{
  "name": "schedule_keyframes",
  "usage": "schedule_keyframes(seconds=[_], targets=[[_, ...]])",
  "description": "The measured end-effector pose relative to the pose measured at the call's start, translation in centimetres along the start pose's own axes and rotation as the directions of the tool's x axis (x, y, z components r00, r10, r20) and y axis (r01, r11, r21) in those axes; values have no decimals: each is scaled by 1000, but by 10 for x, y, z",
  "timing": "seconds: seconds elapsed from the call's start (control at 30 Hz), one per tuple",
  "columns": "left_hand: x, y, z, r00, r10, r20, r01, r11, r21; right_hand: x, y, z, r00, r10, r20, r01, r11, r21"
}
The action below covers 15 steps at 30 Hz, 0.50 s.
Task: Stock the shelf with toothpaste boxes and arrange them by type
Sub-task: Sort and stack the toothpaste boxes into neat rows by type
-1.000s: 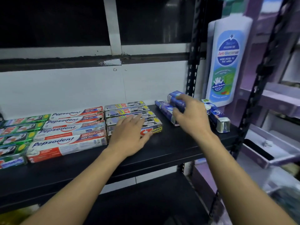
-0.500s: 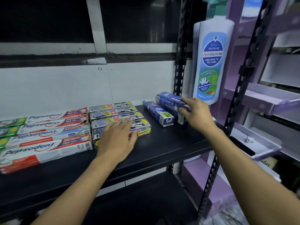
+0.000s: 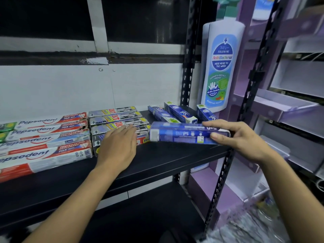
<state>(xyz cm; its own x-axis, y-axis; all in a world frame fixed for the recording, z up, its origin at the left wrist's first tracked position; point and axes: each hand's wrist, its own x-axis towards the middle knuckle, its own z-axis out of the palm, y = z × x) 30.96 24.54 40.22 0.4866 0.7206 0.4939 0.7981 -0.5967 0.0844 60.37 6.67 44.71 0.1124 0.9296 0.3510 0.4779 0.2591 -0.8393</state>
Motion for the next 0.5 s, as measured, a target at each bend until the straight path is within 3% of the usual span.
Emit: schedule_keyframes(seconds=[0.23,0.5], targets=[[-1,-1,-1,1000,-12,-12,12,1000,-26,12,20,13,980,24,196,26,969,-246],[-3,3,-5,1000,-19,-17,18,998,-57,42,23,34,988,-56,144,126,830,-543]])
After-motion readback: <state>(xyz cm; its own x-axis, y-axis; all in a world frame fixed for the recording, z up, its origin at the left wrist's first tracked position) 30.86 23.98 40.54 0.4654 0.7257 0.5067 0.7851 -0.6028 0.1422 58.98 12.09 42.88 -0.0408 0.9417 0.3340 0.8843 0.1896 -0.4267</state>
